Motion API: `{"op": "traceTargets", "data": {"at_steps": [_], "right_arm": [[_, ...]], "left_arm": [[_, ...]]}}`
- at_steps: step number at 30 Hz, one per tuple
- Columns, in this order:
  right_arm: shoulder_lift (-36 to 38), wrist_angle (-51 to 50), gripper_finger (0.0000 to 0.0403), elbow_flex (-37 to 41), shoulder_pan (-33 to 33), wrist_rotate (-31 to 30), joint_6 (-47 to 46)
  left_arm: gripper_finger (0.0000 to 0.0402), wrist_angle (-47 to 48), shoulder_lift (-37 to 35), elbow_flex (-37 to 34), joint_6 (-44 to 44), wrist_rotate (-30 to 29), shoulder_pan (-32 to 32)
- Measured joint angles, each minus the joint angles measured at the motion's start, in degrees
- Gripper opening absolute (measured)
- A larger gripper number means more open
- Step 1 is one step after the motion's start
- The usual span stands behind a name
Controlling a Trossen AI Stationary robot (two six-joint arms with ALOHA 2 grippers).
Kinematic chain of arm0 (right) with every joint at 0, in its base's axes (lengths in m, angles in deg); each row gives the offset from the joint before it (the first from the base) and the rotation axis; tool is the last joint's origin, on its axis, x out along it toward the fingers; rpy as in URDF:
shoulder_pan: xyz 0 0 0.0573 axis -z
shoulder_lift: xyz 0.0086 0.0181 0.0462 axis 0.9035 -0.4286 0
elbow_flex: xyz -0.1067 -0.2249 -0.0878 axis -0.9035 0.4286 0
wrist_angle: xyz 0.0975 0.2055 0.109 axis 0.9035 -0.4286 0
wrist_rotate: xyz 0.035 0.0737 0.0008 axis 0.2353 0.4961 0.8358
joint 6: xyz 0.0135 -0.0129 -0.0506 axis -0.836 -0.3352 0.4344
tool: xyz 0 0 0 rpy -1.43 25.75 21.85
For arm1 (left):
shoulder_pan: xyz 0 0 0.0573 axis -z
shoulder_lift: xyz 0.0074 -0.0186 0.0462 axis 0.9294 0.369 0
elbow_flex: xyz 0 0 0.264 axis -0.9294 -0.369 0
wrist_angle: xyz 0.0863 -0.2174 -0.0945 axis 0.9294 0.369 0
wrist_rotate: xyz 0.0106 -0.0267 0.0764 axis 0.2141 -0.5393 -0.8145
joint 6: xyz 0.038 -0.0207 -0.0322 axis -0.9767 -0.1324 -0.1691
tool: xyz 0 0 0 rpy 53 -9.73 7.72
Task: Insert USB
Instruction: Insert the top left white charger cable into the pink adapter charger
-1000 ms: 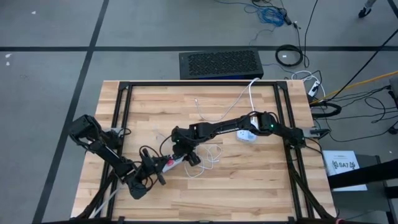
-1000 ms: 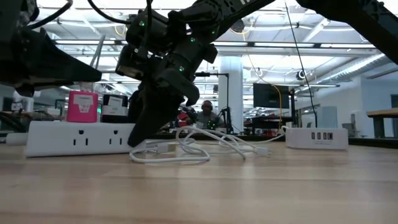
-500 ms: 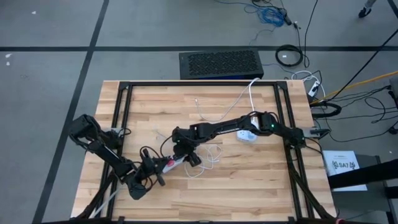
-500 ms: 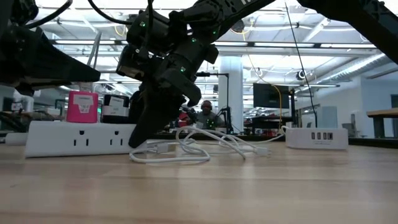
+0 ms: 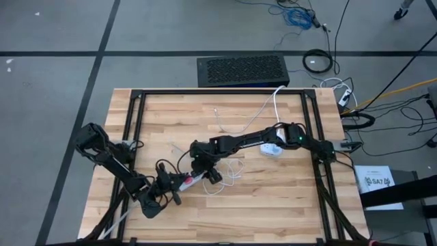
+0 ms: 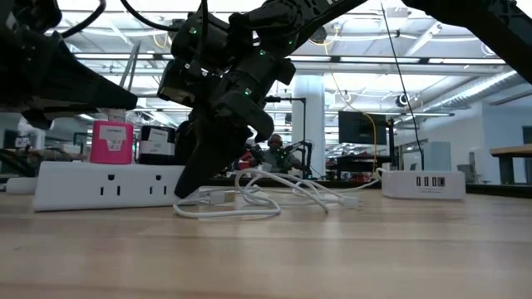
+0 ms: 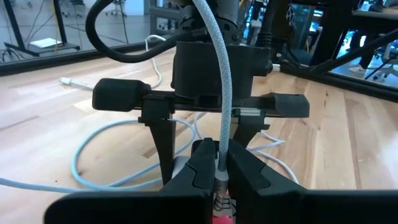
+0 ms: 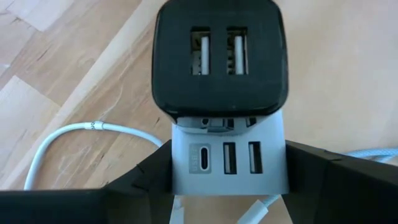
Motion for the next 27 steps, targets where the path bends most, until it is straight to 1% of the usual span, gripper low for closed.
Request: {"op": "traceTargets", "data": {"at_steps": [10,15,17,21,25,27], "right_arm": [[-0.1,-0.2,0.0195,0.1,0.0,-0.1,0.2],[-0.2,-0.2,0.0195,0.1,0.0,0.0,0.1],[-0.2,-0.2,0.0195,0.1,-0.1,-0.1,0.1],[-0.2,0.0,0.0195,0.1,-0.1,-0.1,0.1],[-0.3,0.7,0.0195,0.2,-0.2,0.3,0.3],[-0.4,1.0,0.0195,0.2,-0.3,0.4,0.4]], "left_arm": [[0.0022,0.9,0.0,0.0,1.4,0.7,1.2],[0.0022,6.5,0.0,0.1,12.3,0.4,1.2],[0.0022,6.8,0.0,0.1,14.2,0.2,1.2],[0.0022,7.1,0.0,0.5,14.6,0.1,1.4],[0.0022,8.5,0.0,2.2,11.1,1.2,2.3],[0.0022,9.4,0.0,2.7,10.8,1.6,2.5]]}}
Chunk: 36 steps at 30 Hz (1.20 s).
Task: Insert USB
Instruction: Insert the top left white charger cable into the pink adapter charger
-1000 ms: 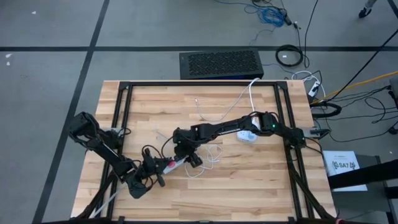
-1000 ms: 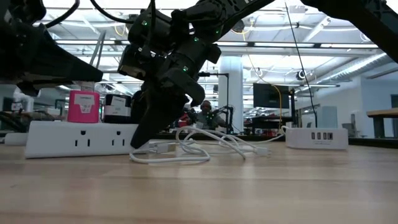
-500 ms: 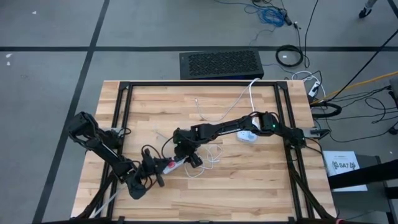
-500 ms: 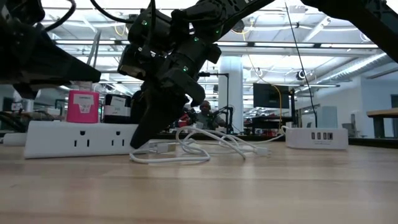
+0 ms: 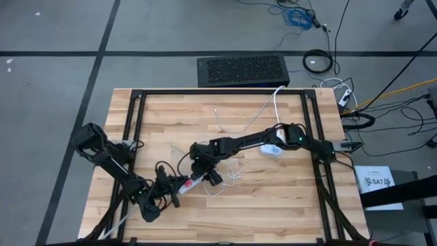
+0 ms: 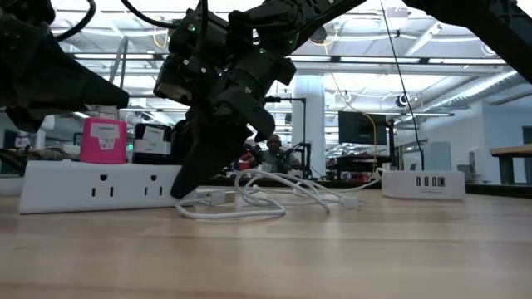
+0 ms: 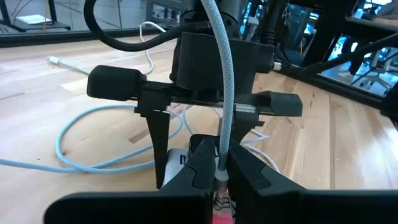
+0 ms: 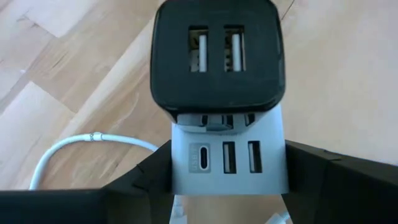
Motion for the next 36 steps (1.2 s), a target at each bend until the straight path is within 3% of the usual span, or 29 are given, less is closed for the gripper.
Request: {"op": "traceTargets", "data": {"at_steps": [12,17,21,29,36], "right_arm": [[-0.1,1.7,0.0195,0.1,-0.3,-0.4,-1.4],[-0.1,2.2,0.0195,0.1,-0.4,-0.9,-1.9],[-0.1,2.1,0.0195,0.1,-0.4,-0.8,-1.9],[-0.1,2.4,0.0195,0.0,-0.4,-0.6,-1.9],[-0.2,2.3,0.0195,0.0,-0.4,-0.5,-1.5]], "left_arm": [[0.0024,2.8,0.0,0.1,1.8,-0.5,0.6],[0.0089,3.1,0.0,0.1,2.4,4.6,0.4],[0.0125,2.2,0.0,0.1,2.7,5.1,0.4],[0.0132,2.2,-3.8,-0.1,2.6,6.0,1.8],[0.0133,2.3,-8.3,-0.3,-3.4,8.3,1.9]]}}
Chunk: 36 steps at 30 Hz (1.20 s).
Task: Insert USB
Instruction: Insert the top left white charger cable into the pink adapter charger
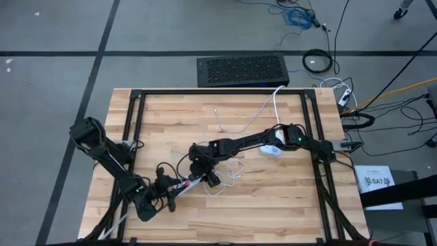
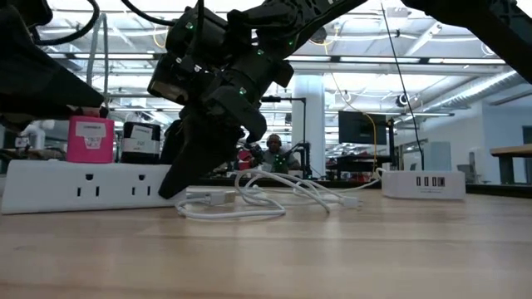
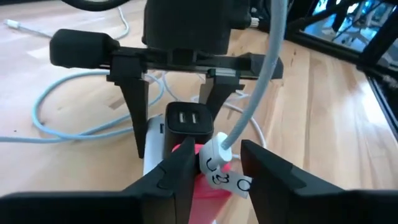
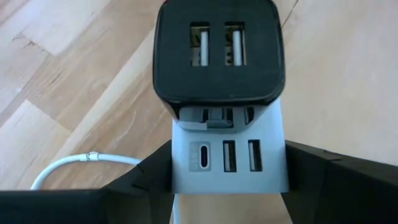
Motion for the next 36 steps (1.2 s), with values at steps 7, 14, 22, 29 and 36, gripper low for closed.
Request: {"op": "traceTargets", "data": {"at_steps": [7,14,22,29,36], "right_arm": [[0.0,-0.2,0.0195,0.0,0.3,-0.9,-0.2],[0.0,-0.2,0.0195,0.0,0.4,-0.9,-0.3],[0.1,-0.5,0.0195,0.0,0.3,-0.5,-0.7],[0.1,-1.0,0.0195,0.0,0.3,-0.4,-2.6],[0.2,-1.0,0.0195,0.0,0.0,-0.3,-3.4]], "left_arm": [[0.0134,-0.8,-1.6,0.2,-2.3,0.9,0.2],[0.0134,-0.9,-1.6,0.2,-2.5,-0.5,0.1],[0.0111,-0.9,-2.5,0.2,-3.0,1.2,0.1],[0.0013,-0.9,-2.6,0.4,-6.2,4.0,0.1],[0.0005,1.7,-5.0,5.3,-15.6,4.2,-0.9]]}}
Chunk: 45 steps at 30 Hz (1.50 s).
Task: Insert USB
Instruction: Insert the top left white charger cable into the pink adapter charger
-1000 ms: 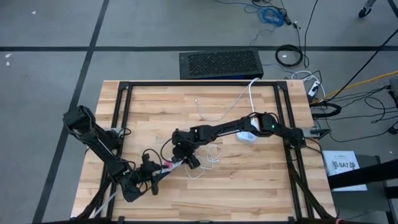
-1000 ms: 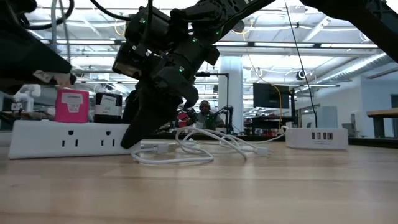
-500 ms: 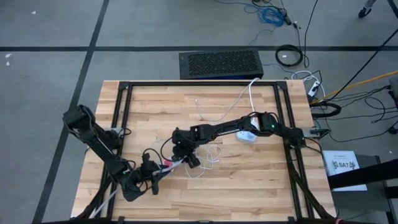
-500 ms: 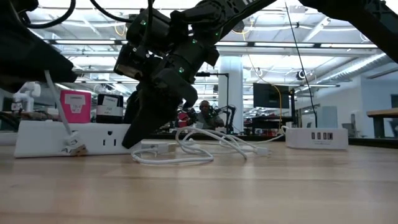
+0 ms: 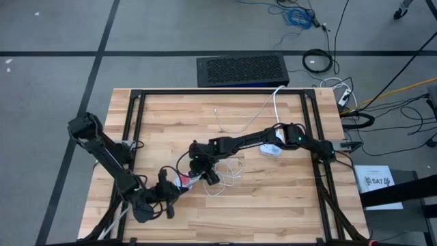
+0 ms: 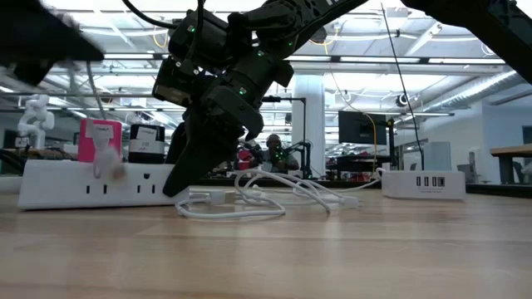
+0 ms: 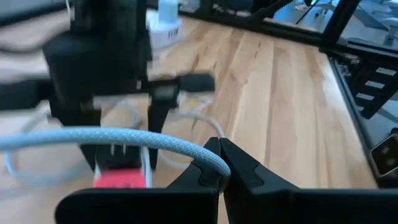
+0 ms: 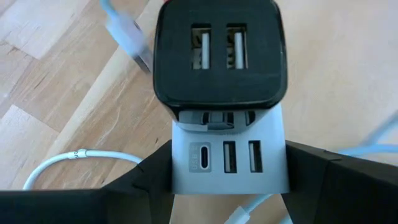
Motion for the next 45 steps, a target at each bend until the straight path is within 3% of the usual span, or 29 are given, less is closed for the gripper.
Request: {"op": "traceTargets", "data": {"at_steps": [5,10,15,21,31,37,45], "right_arm": [[0.0,0.0,0.0195,0.0,0.0,0.1,0.0],[0.0,-0.2,0.0195,0.0,0.0,0.3,-0.2],[0.0,-0.2,0.0195,0.0,0.0,0.4,-0.2],[0.0,-0.4,0.0195,0.0,0.0,0.6,-0.3],[1.1,-2.0,0.0198,0.1,0.0,0.6,-3.1],[3.4,-4.2,0.0277,0.2,0.0,-0.2,-3.5],[9.5,-5.4,0.0238,0.2,0.0,-0.1,-2.7]], "left_arm": [[0.0004,13.7,-5.9,5.3,-3.3,-0.5,-1.1],[0.0004,30.8,-11.4,9.7,1.5,-0.6,-2.5],[0.0003,38.5,-15.3,12.3,4.4,4.0,-4.1],[0.0003,38.8,-18.8,13.2,4.4,9.1,-5.9],[0.0002,38.8,-19.5,13.2,4.0,9.2,-5.9],[0.0002,38.6,-19.4,13.2,4.0,8.6,-5.9],[0.0002,38.4,-19.4,13.2,3.9,7.3,-5.6]]}}
